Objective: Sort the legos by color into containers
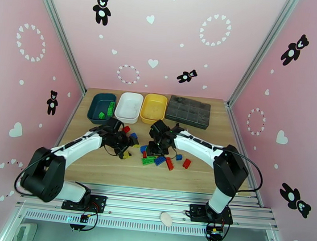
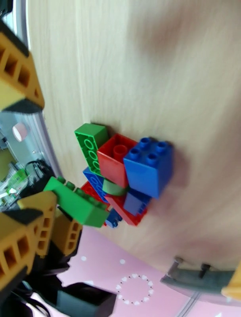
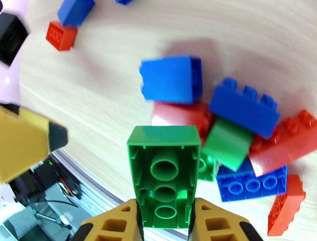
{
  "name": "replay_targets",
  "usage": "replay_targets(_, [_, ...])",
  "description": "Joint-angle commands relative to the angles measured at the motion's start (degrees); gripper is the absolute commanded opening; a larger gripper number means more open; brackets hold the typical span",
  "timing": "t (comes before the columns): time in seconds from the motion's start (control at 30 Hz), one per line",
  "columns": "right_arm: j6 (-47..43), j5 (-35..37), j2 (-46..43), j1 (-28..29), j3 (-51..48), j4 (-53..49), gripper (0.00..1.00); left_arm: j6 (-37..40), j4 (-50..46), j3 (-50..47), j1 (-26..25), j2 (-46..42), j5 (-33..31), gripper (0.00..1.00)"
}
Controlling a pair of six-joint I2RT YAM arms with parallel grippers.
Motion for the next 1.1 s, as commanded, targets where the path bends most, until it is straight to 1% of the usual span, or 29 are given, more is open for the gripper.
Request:
replay_targets(0.0, [2.28, -3.5, 3.54, -0.32, 4.9, -0.11, 0.24, 1.45, -1.59, -2.68, 0.86, -4.35, -3.85, 0.59])
replay_targets(0.1, [5.22, -6.57, 6.59, -1.55, 7.54, 0.72, 0.23, 2.04, 0.66, -5.73, 0.96, -8.81, -4.87, 0.57])
replay_targets(0.2, [8.25, -9.58, 8.77, -2.76, 10.01, 2.24, 0.22, 3.24, 0.36, -7.75, 1.04, -12.74, -7.64, 0.58])
replay_targets(0.27, [8.22, -9.6, 10.8, -2.57, 14.0, 0.33, 0.23, 3.12, -0.46, -9.13, 1.84, -14.55, -9.03, 0.59])
replay_targets(0.33, [7.67, -9.12, 13.54, -1.83, 18.64, -2.49, 0.24, 2.0, -0.88, -10.99, 3.69, -16.27, -9.85, 0.59])
replay_targets(0.4, [7.41, -9.54, 16.4, -0.71, 22.12, -3.92, 0.24, 0.92, -2.97, -12.46, 6.09, -17.9, -11.82, 0.58])
replay_targets(0.53, [7.12, -9.7, 21.5, 2.18, 27.5, -7.53, 0.25, 0.57, -11.39, -13.24, 10.57, -20.12, -17.08, 0.58])
replay_targets(0.67, [7.75, -10.63, 25.09, 3.5, 29.67, -8.22, 0.28, -0.48, -12.79, -14.14, 11.05, -20.99, -17.81, 0.61])
replay_targets(0.73, [7.84, -11.37, 26.69, 3.81, 30.76, -8.48, 0.32, -0.62, -13.14, -13.91, 11.06, -20.95, -17.88, 0.63])
replay_targets(0.77, [7.8, -11.92, 27.41, 4.01, 31.26, -8.3, 0.36, -0.53, -13.52, -13.57, 11.03, -20.86, -18.16, 0.64])
replay_targets(0.9, [7.25, -12.26, 27.16, 4.56, 32.1, -7.34, 0.57, 0.17, -15.13, -11.78, 10.9, -20.26, -19.19, 0.7])
replay_targets(0.97, [6.59, -11.41, 25.78, 4.48, 31.7, -7.7, 0.64, -0.11, -15.0, -11.39, 10.68, -19.99, -19.36, 0.7])
replay_targets(1.0, [6.29, -10.74, 24.84, 4.31, 31.39, -8.14, 0.66, -0.37, -14.83, -11.16, 10.29, -19.6, -19.57, 0.7])
replay_targets(1.07, [6.06, -9.36, 22.21, 3.58, 29.51, -8.74, 0.67, -1.17, -14.23, -10.38, 8.53, -18.47, -20.11, 0.7])
